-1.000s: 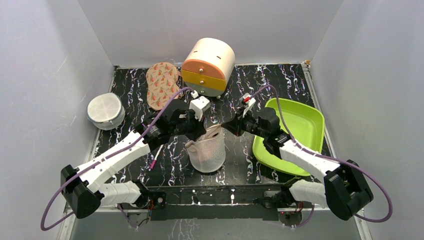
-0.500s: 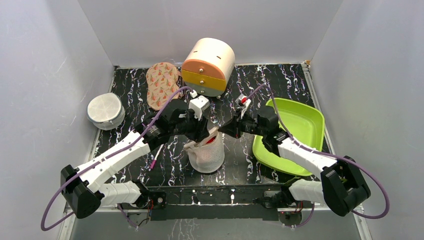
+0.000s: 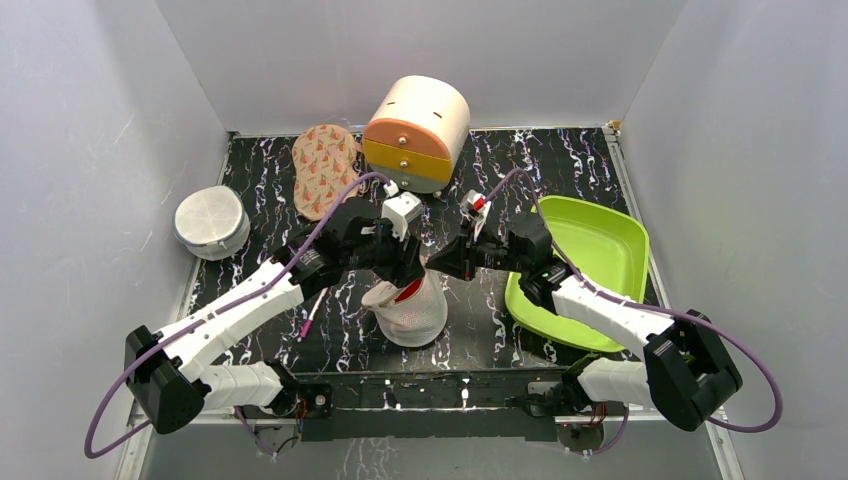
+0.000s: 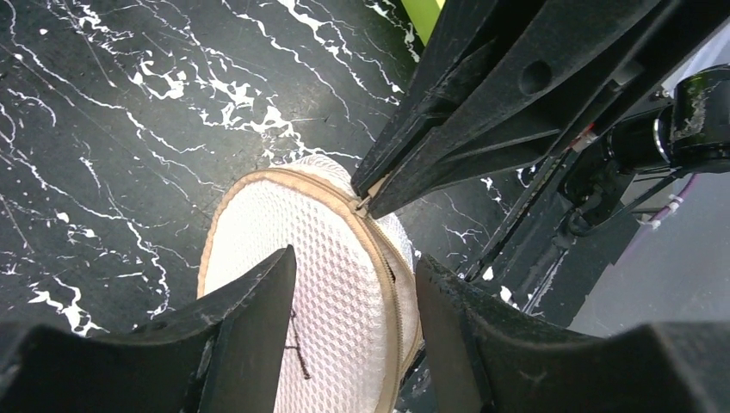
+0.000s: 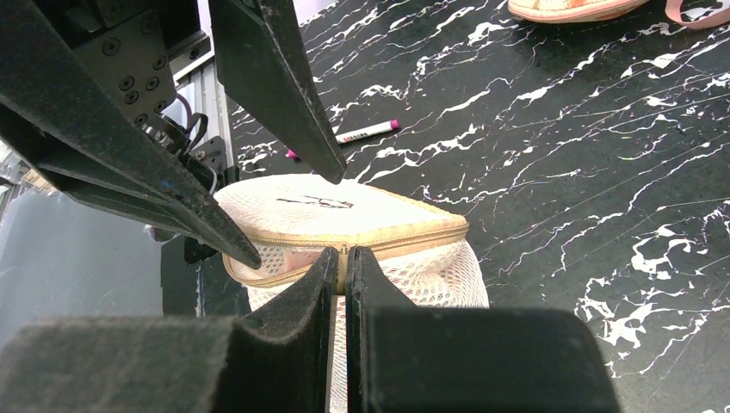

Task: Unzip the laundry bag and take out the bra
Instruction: Unzip the laundry bag at the center of the board.

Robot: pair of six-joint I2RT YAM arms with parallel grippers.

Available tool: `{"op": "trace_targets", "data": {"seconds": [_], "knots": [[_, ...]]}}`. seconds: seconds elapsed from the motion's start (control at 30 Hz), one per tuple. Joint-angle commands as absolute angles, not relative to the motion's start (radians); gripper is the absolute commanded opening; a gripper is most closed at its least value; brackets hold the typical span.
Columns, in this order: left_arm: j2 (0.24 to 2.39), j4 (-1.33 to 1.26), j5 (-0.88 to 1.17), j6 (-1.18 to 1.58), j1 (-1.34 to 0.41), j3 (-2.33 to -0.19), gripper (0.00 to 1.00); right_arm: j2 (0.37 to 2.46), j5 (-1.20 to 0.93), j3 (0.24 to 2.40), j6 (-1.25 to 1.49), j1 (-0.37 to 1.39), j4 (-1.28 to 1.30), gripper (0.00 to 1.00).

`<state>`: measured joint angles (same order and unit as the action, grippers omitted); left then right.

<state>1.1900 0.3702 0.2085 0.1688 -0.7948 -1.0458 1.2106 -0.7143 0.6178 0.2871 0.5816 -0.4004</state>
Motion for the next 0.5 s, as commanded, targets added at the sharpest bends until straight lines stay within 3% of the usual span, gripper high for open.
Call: {"op": "trace_targets", "data": {"seconds": [0.0,0.27,0.33,0.47], "knots": [[1.187,0.343,0.257,0.185,-0.793,-1.072,0.49,1.181,-0.73,0.674,0.284,0.589,-0.469,0.0],[1.232,0.361,0.257,0.187,-0.792,-1.079,0.26,1.169,-0.722,0.685,0.272,0.589,-0.436,0.0],[1.229,0.368,0.25,0.179,-0.793,-1.087,0.24,1.172,-0.716,0.691,0.267,0.588,-0.42,0.0],[1.232,0.375,0.26,0.172,-0.793,-1.094,0.32,1.173,-0.715,0.692,0.268,0.589,-0.421,0.0]]}}
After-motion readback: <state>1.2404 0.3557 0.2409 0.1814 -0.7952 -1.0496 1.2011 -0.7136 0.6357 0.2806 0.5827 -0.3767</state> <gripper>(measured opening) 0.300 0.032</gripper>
